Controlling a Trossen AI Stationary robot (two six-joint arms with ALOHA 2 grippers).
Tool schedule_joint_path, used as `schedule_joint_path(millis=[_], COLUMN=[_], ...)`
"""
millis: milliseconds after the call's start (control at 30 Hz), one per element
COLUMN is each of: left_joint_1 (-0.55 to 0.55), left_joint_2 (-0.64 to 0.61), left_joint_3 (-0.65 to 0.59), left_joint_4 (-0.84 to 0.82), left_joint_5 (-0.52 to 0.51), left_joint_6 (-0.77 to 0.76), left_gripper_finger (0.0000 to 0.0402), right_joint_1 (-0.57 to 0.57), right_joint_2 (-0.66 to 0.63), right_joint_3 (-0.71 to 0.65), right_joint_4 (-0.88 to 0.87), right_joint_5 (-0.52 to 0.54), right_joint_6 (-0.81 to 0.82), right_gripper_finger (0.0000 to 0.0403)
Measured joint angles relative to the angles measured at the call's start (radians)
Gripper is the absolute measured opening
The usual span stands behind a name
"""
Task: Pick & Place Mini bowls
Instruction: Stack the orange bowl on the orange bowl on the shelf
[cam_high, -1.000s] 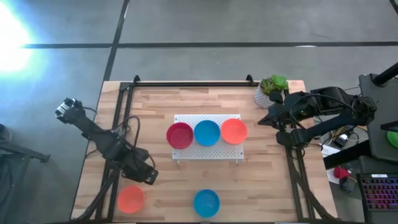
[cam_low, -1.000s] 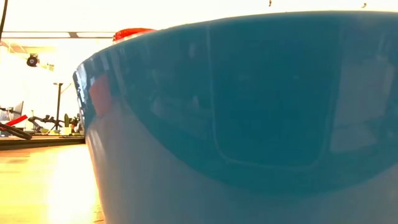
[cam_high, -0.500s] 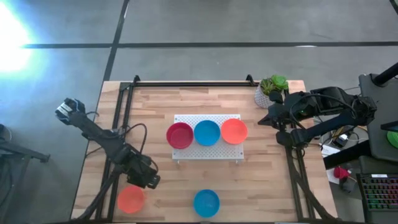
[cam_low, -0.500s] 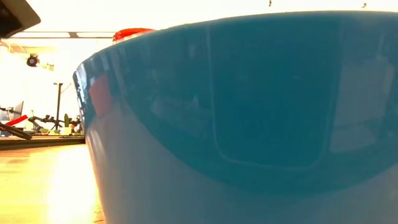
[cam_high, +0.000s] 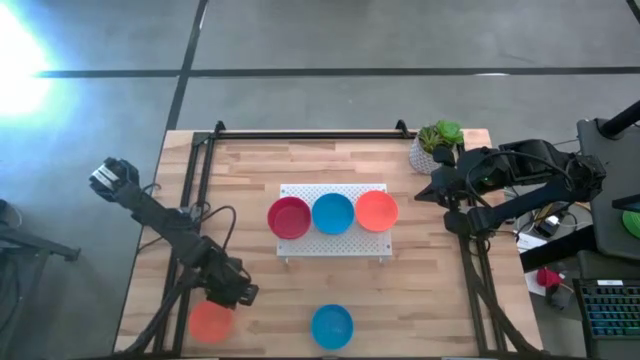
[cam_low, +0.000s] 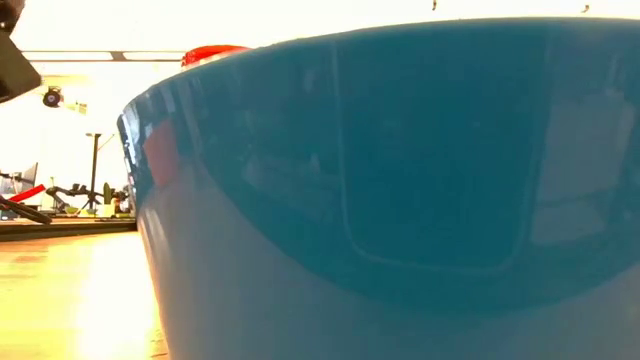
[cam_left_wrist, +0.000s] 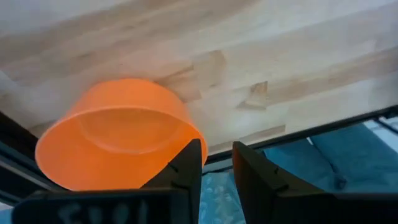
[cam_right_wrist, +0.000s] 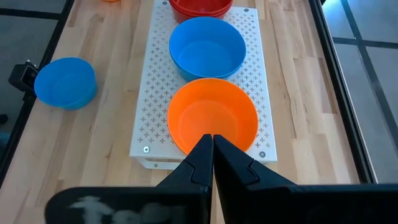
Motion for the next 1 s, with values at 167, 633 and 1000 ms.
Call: schedule_joint_path(millis=[167, 633, 1000], left_joint_1=[-0.035, -0.061, -0.064], left_joint_2=[0.000, 0.084, 0.181], left_joint_3=[-0.013, -0.013, -0.013], left_joint_4=[0.050, 0.071, 0.166], left_joint_5=[0.002, 0.002, 0.011], left_joint_6=[-0.027, -0.066, -0.067], left_gripper_finger=[0.0083, 0.0083, 0.0083], right_joint_1=[0.000, 0.000, 0.000], right_joint_2=[0.000, 0.000, 0.000], right_joint_3=[0.000, 0.000, 0.000], right_joint_4=[0.000, 0.000, 0.001], right_joint_5=[0.000, 0.000, 0.000], right_joint_6=[0.000, 0.000, 0.000], right_gripper_finger=[0.0008, 0.0008, 0.0008])
